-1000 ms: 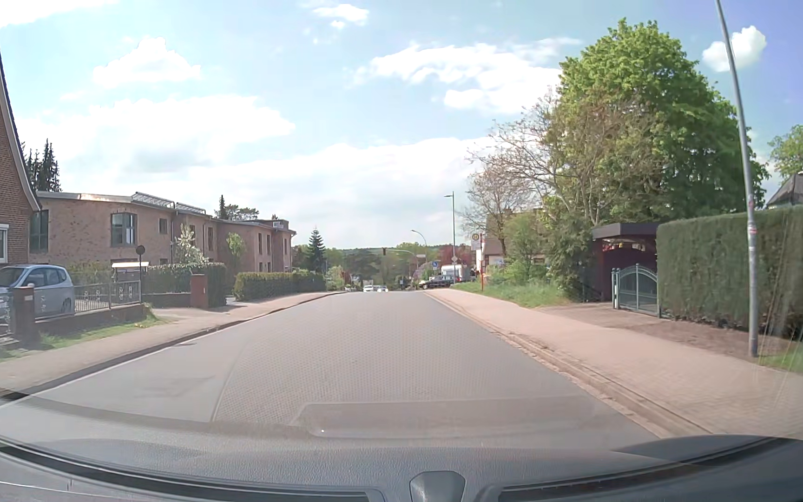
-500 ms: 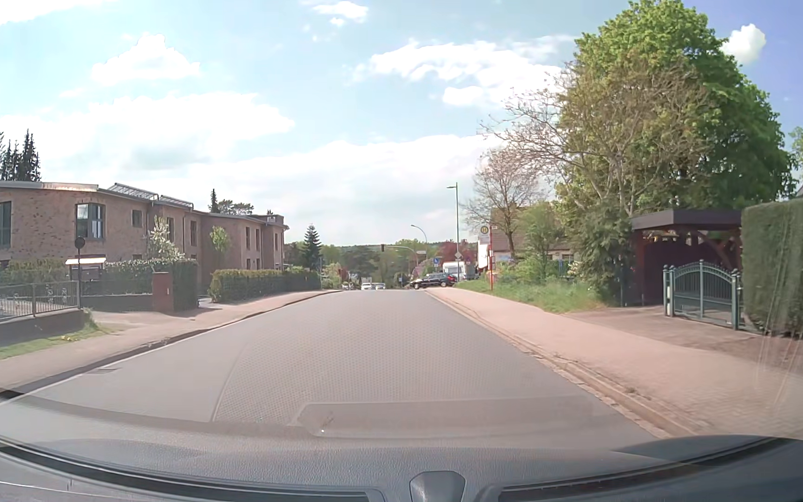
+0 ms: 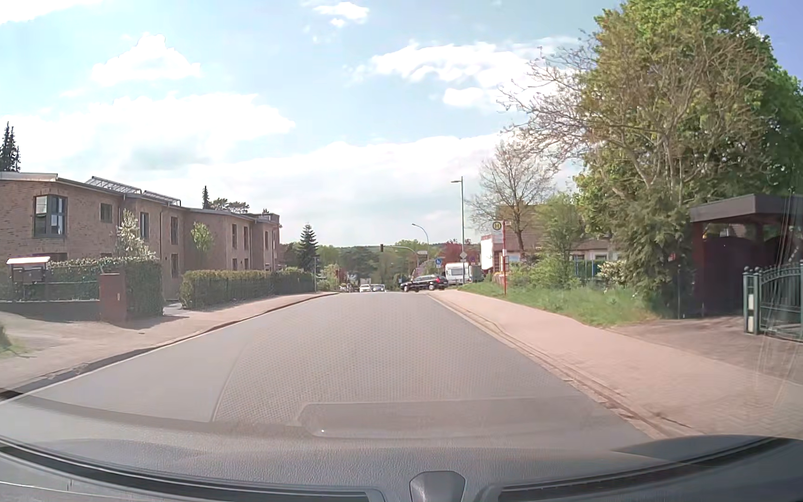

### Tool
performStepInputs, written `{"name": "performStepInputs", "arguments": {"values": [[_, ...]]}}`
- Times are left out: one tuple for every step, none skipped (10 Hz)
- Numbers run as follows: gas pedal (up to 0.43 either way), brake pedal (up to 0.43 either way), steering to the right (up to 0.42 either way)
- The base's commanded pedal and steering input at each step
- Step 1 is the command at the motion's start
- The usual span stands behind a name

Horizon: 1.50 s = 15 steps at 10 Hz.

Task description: Follow the waypoints while adhering to traffic rules and regulations

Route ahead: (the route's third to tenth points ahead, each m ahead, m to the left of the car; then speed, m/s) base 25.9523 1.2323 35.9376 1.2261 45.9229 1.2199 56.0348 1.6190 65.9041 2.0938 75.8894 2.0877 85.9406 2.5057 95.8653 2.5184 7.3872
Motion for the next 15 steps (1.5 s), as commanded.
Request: {"name": "performStepInputs", "arguments": {"values": [[0.028, 0.000, -0.006], [0.028, 0.000, -0.006], [0.028, 0.000, -0.006], [0.028, 0.000, -0.006], [0.028, 0.000, -0.006], [0.028, 0.000, -0.006], [0.028, 0.000, -0.006], [0.028, 0.000, -0.006], [0.028, 0.000, -0.006], [0.028, 0.000, -0.006], [0.028, 0.000, -0.005], [0.028, 0.000, -0.004], [0.028, 0.000, -0.004], [0.028, 0.000, -0.004], [0.028, 0.000, -0.004]]}}
